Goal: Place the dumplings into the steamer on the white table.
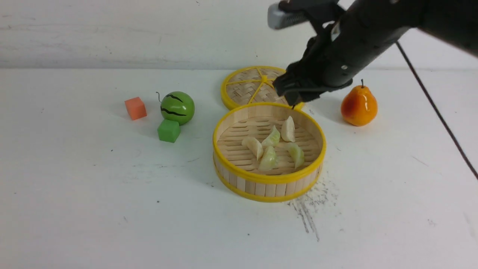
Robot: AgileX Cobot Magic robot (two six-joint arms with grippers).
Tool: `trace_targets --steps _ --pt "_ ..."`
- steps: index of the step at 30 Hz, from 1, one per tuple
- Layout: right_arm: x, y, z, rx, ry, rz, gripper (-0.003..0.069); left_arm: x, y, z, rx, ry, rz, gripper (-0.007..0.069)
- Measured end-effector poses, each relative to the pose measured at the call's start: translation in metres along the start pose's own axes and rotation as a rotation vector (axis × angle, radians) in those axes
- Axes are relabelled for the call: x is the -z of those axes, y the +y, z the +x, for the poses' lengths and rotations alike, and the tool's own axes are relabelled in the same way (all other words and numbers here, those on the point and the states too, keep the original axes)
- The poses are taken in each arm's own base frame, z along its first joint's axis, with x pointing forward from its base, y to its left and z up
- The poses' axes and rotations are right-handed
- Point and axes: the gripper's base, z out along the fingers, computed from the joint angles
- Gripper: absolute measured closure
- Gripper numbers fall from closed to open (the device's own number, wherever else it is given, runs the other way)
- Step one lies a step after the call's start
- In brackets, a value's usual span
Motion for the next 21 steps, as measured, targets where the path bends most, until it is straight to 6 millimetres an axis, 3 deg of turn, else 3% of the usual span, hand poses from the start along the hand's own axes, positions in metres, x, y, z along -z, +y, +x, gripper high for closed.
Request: trace_targets --steps 1,6,11,21 --pt "0.018 0.004 0.002 -0.004 -0.051 -0.029 0.0418 0.001 0.001 0.003 0.012 -0.035 0.01 0.054" --pt "0.071 0.01 0.035 -0.001 -0.19 -0.084 0.056 0.006 0.003 0.01 0.056 -0.145 0.045 0.0543" --pt "0.118 0.01 0.086 0.022 -0.342 -0.092 0.0655 0.004 0.003 0.008 0.054 -0.194 0.051 0.0638" --pt "0.184 0.008 0.17 0.022 -0.651 -0.081 0.067 0.001 0.005 0.003 0.029 -0.265 0.036 0.0639"
